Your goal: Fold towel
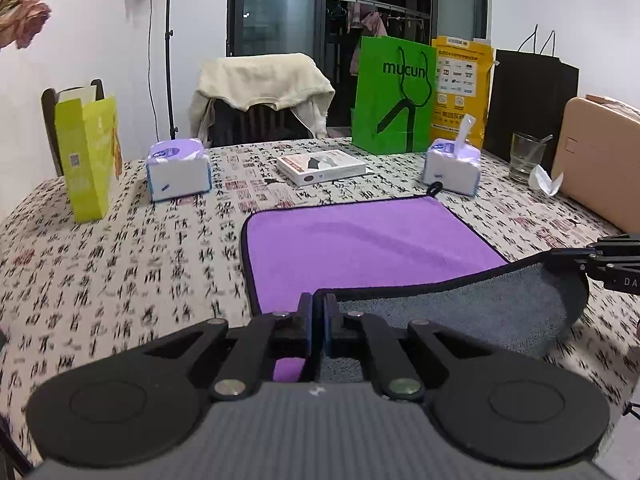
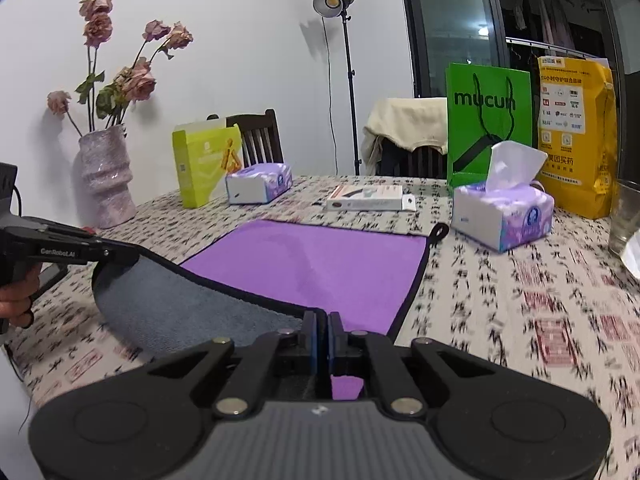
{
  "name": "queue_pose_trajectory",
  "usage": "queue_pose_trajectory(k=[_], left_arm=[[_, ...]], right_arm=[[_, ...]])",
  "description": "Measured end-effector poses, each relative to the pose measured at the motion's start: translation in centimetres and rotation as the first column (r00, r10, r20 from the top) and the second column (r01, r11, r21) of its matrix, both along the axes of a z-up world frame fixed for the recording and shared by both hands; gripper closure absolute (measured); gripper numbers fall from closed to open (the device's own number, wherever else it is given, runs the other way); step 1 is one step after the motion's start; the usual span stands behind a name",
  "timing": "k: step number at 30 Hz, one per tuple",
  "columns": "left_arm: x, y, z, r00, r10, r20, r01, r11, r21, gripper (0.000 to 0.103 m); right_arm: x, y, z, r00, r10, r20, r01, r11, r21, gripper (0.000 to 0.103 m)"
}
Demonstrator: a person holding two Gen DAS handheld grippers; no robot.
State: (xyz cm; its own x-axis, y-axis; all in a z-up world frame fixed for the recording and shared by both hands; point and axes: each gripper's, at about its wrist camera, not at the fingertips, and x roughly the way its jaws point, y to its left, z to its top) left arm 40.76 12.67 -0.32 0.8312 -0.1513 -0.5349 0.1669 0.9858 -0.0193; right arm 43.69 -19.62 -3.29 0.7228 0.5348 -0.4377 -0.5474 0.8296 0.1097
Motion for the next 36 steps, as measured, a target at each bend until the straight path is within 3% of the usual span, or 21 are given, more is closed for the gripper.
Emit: queue_pose_trajectory(k=[7, 13, 29, 36], left_arm=[[4.8, 0.6, 0.9, 0.999, 0.016, -0.039, -0.016, 1.0, -0.017, 0.097], [8.2, 0.2, 1.0, 0.998, 0.028, -0.054, -0.027, 0.999, 0.02, 0.097], [19.0, 1.9, 0.0, 0.988, 0.079, -0.133, -0.08, 0.997, -0.005, 0.097], [23.8, 2.5, -2.1, 0.975, 0.102, -0.199, -0.11, 0.994, -0.027, 0.097]], right_arm=[[4.5, -0.2, 0.3, 1.0, 0.001, -0.025, 0.0, 1.0, 0.026, 0.098], [8.3, 0.1, 0.7, 0.999, 0.005, -0.043, -0.004, 1.0, 0.016, 0.098], [19.1, 2.3, 0.7, 0.995, -0.009, -0.103, 0.006, 0.999, -0.032, 0.098], [23.5, 2.9, -0.9, 0.987, -0.024, -0.159, 0.018, 0.999, -0.042, 0.098]])
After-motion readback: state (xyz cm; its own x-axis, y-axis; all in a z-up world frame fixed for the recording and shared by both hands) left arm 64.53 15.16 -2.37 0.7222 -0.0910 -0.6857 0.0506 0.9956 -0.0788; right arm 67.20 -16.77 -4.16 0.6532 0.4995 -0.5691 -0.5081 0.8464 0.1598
